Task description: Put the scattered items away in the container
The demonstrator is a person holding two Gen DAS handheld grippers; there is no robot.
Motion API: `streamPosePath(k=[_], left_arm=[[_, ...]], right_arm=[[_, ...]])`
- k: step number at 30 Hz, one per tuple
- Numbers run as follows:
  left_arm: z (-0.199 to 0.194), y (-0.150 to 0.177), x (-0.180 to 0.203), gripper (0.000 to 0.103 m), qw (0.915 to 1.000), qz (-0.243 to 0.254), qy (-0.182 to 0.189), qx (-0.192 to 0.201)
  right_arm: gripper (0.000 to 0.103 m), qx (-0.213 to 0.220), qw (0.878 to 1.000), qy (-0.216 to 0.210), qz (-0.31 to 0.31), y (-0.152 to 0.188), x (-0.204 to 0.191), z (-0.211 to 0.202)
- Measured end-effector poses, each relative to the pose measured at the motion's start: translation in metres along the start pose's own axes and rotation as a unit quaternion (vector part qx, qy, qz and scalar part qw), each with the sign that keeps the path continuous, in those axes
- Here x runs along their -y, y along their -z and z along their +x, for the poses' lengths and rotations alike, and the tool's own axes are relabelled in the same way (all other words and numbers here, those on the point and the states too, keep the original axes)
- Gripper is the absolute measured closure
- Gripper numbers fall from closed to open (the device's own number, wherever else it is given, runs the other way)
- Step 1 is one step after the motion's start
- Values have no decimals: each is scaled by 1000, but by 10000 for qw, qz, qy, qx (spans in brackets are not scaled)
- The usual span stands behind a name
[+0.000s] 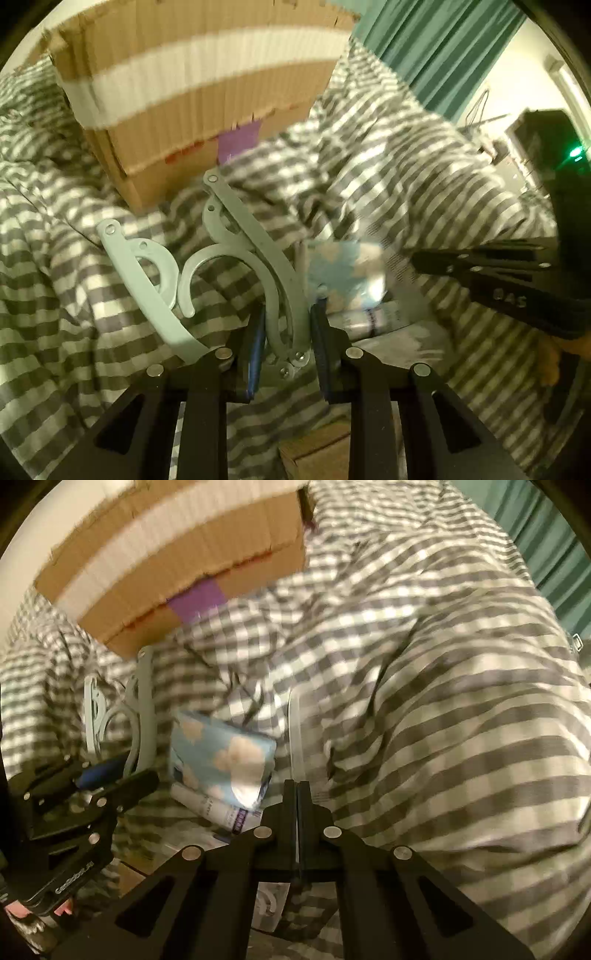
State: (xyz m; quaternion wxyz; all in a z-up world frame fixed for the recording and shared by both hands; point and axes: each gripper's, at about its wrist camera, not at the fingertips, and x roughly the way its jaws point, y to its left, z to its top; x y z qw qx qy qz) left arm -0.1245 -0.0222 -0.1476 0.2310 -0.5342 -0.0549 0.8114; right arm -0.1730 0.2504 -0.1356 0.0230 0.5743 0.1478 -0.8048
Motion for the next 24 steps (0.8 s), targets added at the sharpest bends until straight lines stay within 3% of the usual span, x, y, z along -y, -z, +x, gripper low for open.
streamPosePath(k=[3, 4, 5, 7, 10, 12, 14, 15, 17, 20, 24], left_arm=[[-4, 2, -2, 79, 10000, -24, -29, 15], [-2, 3, -4, 79, 10000, -54, -37, -16], [0, 2, -5, 79, 9999, -94, -43, -27], [5, -1, -3, 79, 9999, -130, -38, -36], [4, 0, -5, 79, 9999, -155, -27, -31], [9, -4, -2, 79, 9999, -157, -40, -35], [11, -5, -1, 79, 9999, -164, -47, -20], [9, -5, -1, 79, 9998, -182, -33, 12], [8, -7, 0, 79, 9998, -196, -16, 71], [-1, -8, 2, 79, 9996, -185, 47, 218], [-14, -11, 7, 79, 9988, -194, 216, 405]], right_arm=[[103, -86, 9999, -77, 58, 3, 7, 4], [97, -175, 9998, -25, 72, 4, 9, 9], [85, -347, 9993, 10, 108, 6, 13, 17], [69, -543, 9985, -7, 97, 8, 16, 28], [65, -661, 9976, 95, -158, 10, 11, 39], [66, -734, 9969, 142, -232, 11, 11, 47], [80, -709, 9971, 124, -246, 12, 13, 49], [81, -676, 9973, 173, -234, 13, 15, 46], [99, -489, 9983, 183, -259, 6, 3, 36], [99, -90, 9995, 190, -254, 7, 7, 9], [99, 355, 9990, -231, -107, 10, 17, -23]])
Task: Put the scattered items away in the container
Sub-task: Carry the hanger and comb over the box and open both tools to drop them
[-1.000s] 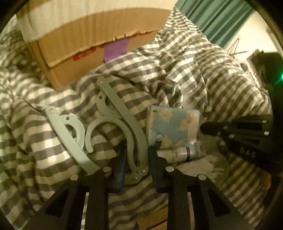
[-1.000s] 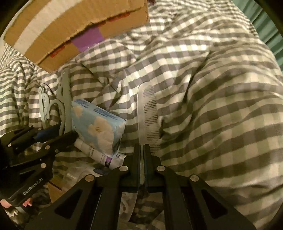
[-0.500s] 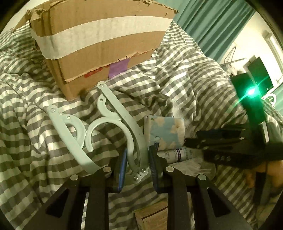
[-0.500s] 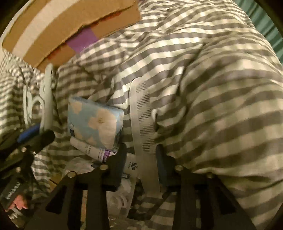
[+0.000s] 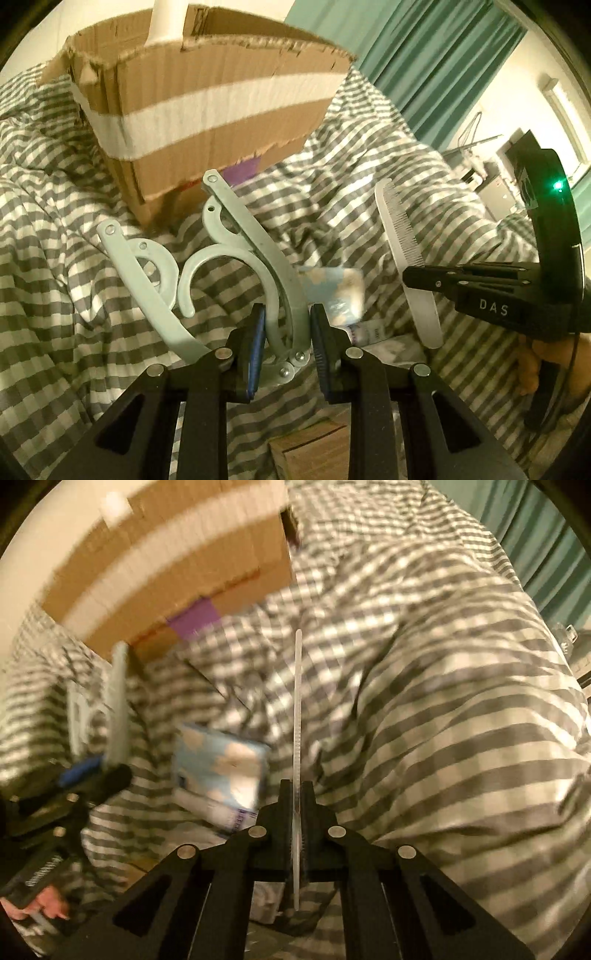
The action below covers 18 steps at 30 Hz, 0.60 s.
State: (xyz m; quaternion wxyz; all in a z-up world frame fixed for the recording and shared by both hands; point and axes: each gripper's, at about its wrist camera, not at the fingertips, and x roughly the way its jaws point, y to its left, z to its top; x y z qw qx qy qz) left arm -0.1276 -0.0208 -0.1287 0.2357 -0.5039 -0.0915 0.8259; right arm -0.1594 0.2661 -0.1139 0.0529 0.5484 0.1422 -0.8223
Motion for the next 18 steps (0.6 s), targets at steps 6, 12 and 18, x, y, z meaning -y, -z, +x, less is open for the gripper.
streamPosePath(k=[6, 12, 18], left_arm=[[-36, -14, 17, 79, 9985, 125, 257, 462], [-87, -57, 32, 79, 9914, 191, 725, 1071], [-123, -136, 20, 79, 9823, 170, 737, 1716]], right_arm=[[99, 509, 9948, -871, 154, -8, -19, -47], [99, 1218, 9832, -1303, -388, -52, -41, -97], [99, 1981, 9640, -1444, -1027, -113, -78, -140]])
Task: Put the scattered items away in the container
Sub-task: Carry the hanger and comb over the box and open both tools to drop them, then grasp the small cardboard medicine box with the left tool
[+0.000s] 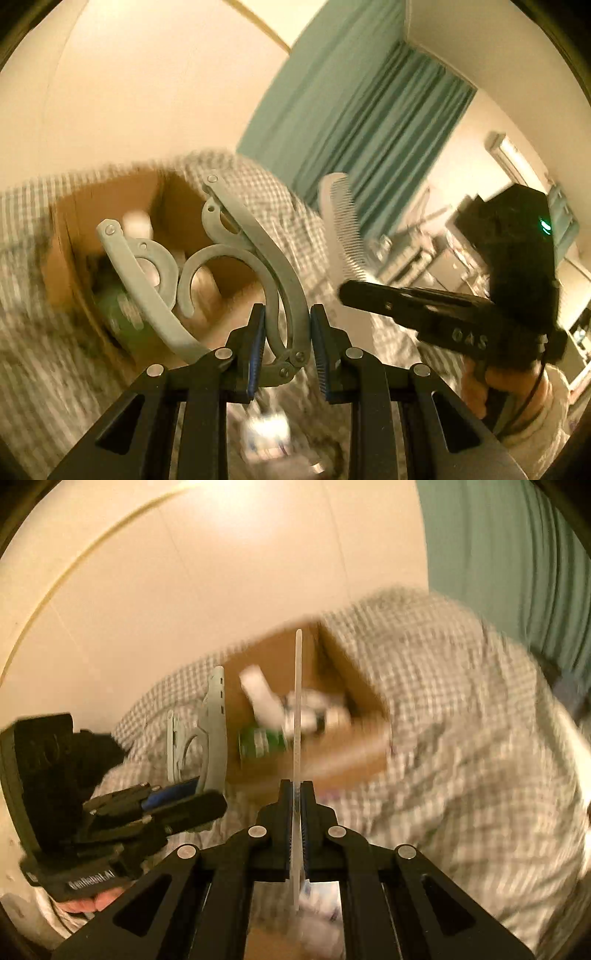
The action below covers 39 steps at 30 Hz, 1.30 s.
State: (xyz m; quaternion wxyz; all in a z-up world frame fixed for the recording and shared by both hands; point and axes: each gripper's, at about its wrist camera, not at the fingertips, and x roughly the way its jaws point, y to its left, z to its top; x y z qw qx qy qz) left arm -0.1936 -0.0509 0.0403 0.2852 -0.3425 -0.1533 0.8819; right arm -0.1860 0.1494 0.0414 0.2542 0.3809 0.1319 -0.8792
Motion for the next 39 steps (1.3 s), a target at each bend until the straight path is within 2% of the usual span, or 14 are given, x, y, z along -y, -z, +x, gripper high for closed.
streamPosePath(k=[2, 5, 11, 15, 16, 19, 20, 22, 26, 28, 32, 39], left_arm=[[15, -23, -14, 79, 9992, 158, -361, 49], [44, -36, -43, 79, 9978, 170, -639, -41], [77, -23, -86, 79, 9963, 54, -774, -374], [88, -20, -85, 76, 9933, 289, -1083, -293], [91, -20, -83, 73, 9928, 334, -1121, -269], [87, -11, -82, 39, 9930, 257, -1118, -283], [83, -8, -82, 33, 9941, 155, -1055, -196], [81, -7, -81, 32, 9949, -12, -1006, -65], [53, 7, -81, 30, 9926, -191, -1193, 153], [44, 8, -80, 24, 9915, -167, -1266, 256], [22, 25, -68, 23, 9891, 3, -1420, 398], [-1, 83, -54, 23, 9888, -166, -1482, 39]], right_arm=[[99, 292, 9986, 213, -391, -25, -13, 5], [99, 375, 9979, 157, -504, -53, -18, 29], [99, 157, 9987, 130, -478, -79, -8, 103], [99, 150, 9995, -167, -227, -79, 8, 135], [97, 143, 9995, -257, -95, -78, 13, 140], [95, 214, 9993, -316, 20, -76, 18, 135], [83, 222, 9991, -357, -39, -76, 17, 131], [63, 342, 9989, -306, -88, -74, 18, 119], [62, 589, 9979, -171, -198, -58, 20, 84], [62, 561, 9981, -86, -251, -45, 21, 67], [61, 479, 9982, 149, -333, -1, 28, 34], [61, -63, 9997, 251, -12, 87, 51, 5]])
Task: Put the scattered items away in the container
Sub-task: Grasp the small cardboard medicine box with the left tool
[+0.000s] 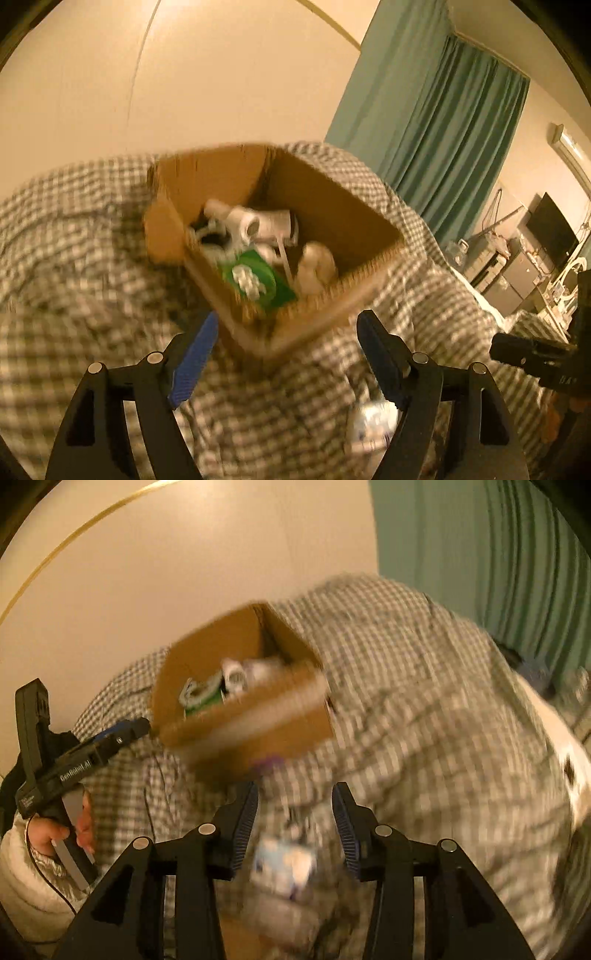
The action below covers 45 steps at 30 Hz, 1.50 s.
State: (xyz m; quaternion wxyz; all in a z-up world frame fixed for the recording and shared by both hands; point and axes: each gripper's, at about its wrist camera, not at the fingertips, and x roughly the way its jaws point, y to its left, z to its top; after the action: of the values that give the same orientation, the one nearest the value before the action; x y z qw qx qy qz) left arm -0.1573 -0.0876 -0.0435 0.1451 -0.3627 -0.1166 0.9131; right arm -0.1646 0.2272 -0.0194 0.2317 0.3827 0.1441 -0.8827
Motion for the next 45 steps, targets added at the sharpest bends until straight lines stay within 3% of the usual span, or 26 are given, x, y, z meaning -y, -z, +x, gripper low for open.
streamPosePath(k=[3, 7, 13, 15, 21, 24, 27, 30, 33, 35, 38, 41, 43, 45], left_arm=[[-2, 18, 12, 23, 9998, 55, -28, -183], [-1, 51, 32, 23, 9976, 258, 19, -644], [15, 108, 55, 23, 9829, 486, 302, -1752], [23, 125, 54, 23, 9724, 377, 382, -2269], [50, 158, 56, 23, 9449, 304, 456, -3228], [70, 179, 58, 23, 9219, 148, 722, -3803], [80, 187, 61, 21, 9125, -39, 955, -3976], [89, 195, 63, 13, 9039, -210, 1093, -4130], [79, 194, 70, 20, 9097, -54, 1112, -4000], [64, 188, 73, 40, 9208, 91, 1055, -3754], [40, 177, 79, 56, 9352, 268, 1205, -3318], [21, 173, 91, 61, 9437, 512, 1335, -2984], [24, 179, 96, 60, 9366, 563, 1539, -3099], [41, 188, 104, 60, 9200, 570, 1628, -3519]], right_arm=[[61, -231, 9996, 68, 133, 25, 4, -8], [47, -427, 9987, 44, 261, 45, 5, -14], [46, -901, 9946, 105, 500, 81, 12, -10], [46, -1112, 9925, 20, 514, 91, 12, -8], [45, -1557, 9872, -125, 327, 111, 1, 0], [45, -1568, 9871, -114, 301, 111, 2, 3], [45, -1655, 9859, -49, 225, 113, 0, 7], [45, -1746, 9845, 25, 145, 114, -3, 11], [45, -1820, 9833, 81, 39, 116, -5, 14], [45, -1874, 9822, 114, -5, 117, -6, 16], [43, -1950, 9806, 37, -208, 119, -7, 19], [43, -1987, 9795, 68, -319, 122, -10, 21], [43, -1995, 9793, 73, -349, 122, -10, 21], [43, -2003, 9790, 73, -366, 122, -9, 22]])
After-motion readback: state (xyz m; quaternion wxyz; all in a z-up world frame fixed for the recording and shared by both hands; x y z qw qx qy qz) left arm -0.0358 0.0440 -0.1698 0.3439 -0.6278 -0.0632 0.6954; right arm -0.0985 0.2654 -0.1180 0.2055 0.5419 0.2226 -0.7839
